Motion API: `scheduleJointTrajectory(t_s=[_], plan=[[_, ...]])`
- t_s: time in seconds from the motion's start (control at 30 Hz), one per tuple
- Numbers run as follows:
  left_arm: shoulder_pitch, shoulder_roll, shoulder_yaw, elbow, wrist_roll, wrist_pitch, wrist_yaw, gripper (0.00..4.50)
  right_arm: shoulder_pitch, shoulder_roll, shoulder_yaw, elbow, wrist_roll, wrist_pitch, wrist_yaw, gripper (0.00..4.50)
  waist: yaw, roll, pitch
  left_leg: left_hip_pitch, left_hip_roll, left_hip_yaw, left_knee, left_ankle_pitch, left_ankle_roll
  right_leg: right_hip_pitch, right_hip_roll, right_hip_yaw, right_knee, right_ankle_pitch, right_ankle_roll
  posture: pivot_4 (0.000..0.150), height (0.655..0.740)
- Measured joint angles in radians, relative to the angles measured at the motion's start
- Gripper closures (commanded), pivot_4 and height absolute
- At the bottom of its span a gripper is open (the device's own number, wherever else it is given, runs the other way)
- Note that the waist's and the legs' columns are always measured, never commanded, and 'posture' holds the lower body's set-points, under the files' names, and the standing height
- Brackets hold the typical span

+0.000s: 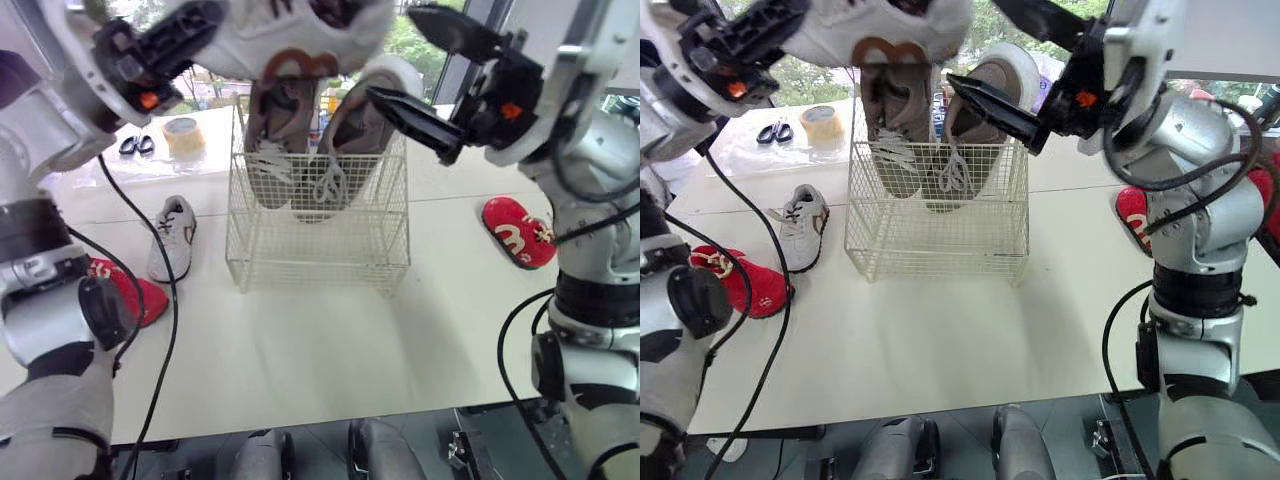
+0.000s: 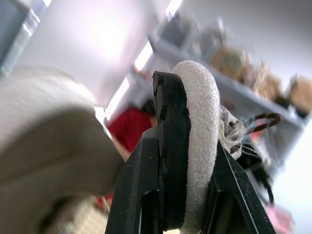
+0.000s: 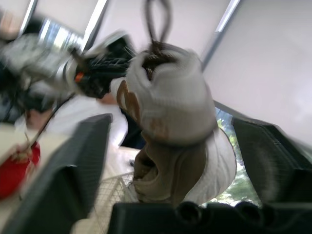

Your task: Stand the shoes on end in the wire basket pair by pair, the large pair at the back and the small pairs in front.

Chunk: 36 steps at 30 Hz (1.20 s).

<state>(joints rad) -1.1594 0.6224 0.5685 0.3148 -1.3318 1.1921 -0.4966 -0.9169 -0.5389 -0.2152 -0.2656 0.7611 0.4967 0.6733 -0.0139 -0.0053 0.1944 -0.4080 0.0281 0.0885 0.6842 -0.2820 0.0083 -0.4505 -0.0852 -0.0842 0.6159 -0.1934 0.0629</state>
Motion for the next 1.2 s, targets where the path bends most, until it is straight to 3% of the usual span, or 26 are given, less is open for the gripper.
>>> scheduleJointTrajectory(t_s=[0.2, 0.3, 0.43, 1.13, 1.2], plan=[[0.101, -0.225, 0.104, -0.260, -0.165, -0.191, 0.256, 4.24, 0.012, 0.344, -0.144, -0.031, 0.392, 0.074, -0.468, 0.07, 0.006, -0.002, -0.001, 0.000, -0.001, -0.002, 0.000, 0.001, -0.002, 0.002, -0.002, -0.001, 0.000, 0.001, -0.002, 0.150, 0.7400], [0.124, -0.338, 0.076, -0.356, -0.219, -0.279, 0.329, 4.24, 0.049, 0.462, -0.092, -0.030, 0.411, 0.061, -0.551, 0.07, 0.006, -0.002, -0.001, 0.000, -0.002, -0.002, 0.000, 0.001, -0.002, 0.002, -0.002, -0.001, 0.000, 0.001, -0.002, 0.150, 0.7400], [0.175, -0.414, 0.000, -0.423, -0.253, -0.347, 0.374, 4.24, 0.020, 0.545, -0.019, -0.012, 0.409, 0.037, -0.560, 0.07, 0.003, -0.002, -0.001, 0.000, -0.002, -0.002, 0.000, 0.001, 0.000, 0.002, 0.000, -0.002, 0.000, 0.001, -0.001, 0.150, 0.7400], [0.376, -0.348, -0.133, -0.493, -0.330, -0.440, 0.342, 4.24, -0.041, 0.536, 0.033, 0.003, 0.420, 0.020, -0.480, 0.07, 0.002, -0.002, -0.001, 0.000, 0.000, -0.003, 0.000, -0.002, 0.005, 0.002, 0.003, -0.002, -0.001, 0.001, -0.002, 0.150, 0.7400], [0.380, -0.342, -0.138, -0.493, -0.330, -0.445, 0.338, 4.24, -0.041, 0.535, 0.034, 0.008, 0.420, 0.020, -0.480, 0.58, 0.002, -0.002, -0.001, 0.000, 0.000, -0.003, 0.000, -0.002, 0.005, 0.002, 0.003, -0.002, -0.001, 0.001, -0.002, 0.150, 0.7400]])
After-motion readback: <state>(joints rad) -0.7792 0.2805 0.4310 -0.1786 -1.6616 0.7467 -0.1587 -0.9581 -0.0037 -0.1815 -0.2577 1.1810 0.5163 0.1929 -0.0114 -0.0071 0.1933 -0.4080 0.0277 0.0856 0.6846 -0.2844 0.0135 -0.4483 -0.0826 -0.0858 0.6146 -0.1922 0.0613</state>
